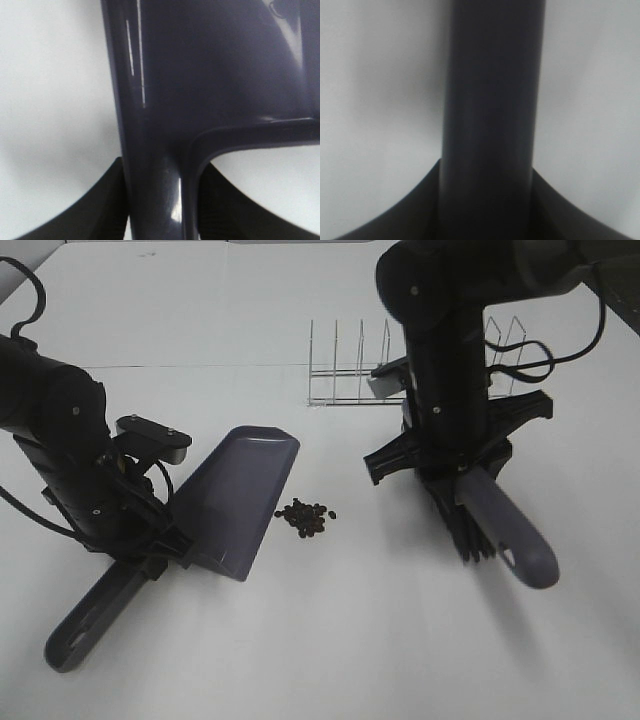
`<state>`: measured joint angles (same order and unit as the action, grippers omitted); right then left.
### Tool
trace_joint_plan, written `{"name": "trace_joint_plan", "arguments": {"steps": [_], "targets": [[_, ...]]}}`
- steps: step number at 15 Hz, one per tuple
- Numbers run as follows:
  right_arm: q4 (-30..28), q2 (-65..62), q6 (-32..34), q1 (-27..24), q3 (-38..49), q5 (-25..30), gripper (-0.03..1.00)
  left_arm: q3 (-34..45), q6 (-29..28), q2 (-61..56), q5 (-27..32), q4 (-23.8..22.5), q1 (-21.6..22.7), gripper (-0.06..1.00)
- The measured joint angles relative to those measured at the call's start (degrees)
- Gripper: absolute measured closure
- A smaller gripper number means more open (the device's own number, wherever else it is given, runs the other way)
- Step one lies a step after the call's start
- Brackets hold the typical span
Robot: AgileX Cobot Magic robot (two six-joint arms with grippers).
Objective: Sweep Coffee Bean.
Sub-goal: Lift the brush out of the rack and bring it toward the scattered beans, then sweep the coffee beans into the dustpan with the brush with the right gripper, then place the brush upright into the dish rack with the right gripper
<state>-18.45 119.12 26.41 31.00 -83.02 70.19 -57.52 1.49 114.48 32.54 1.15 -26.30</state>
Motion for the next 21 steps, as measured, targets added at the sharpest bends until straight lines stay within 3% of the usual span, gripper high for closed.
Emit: {"name": "trace_joint_plan", "arguments": {"steps": [4, 7, 8, 13, 17, 21], "targets": [[7.3, 5.6, 1.5, 4.2, -5.0, -1.3, 0.70, 0.0, 0.0, 0.0, -0.4, 0.1, 0.0, 0.62], [16.9, 10.6, 1.4, 5.4, -12.8, -4.0, 0.70, 0.0, 0.0, 0.0, -1.0, 0.2, 0.0, 0.62], [23.1, 13.0, 1.0, 5.4, -16.2, -6.0, 0.70, 0.0, 0.0, 0.1, -1.3, 0.3, 0.0, 0.62], [36.3, 15.5, -3.8, 5.4, -20.8, -10.4, 0.70, 0.0, 0.0, 0.1, -1.5, 0.6, 0.0, 0.62], [36.3, 15.7, -5.3, 5.4, -26.8, -8.3, 0.70, 0.0, 0.0, 0.1, -1.6, 0.6, 0.0, 0.62], [27.0, 14.8, -5.8, 5.4, -32.7, -0.5, 0.70, 0.0, 0.0, 0.1, -1.6, 0.6, 0.0, 0.62]]}}
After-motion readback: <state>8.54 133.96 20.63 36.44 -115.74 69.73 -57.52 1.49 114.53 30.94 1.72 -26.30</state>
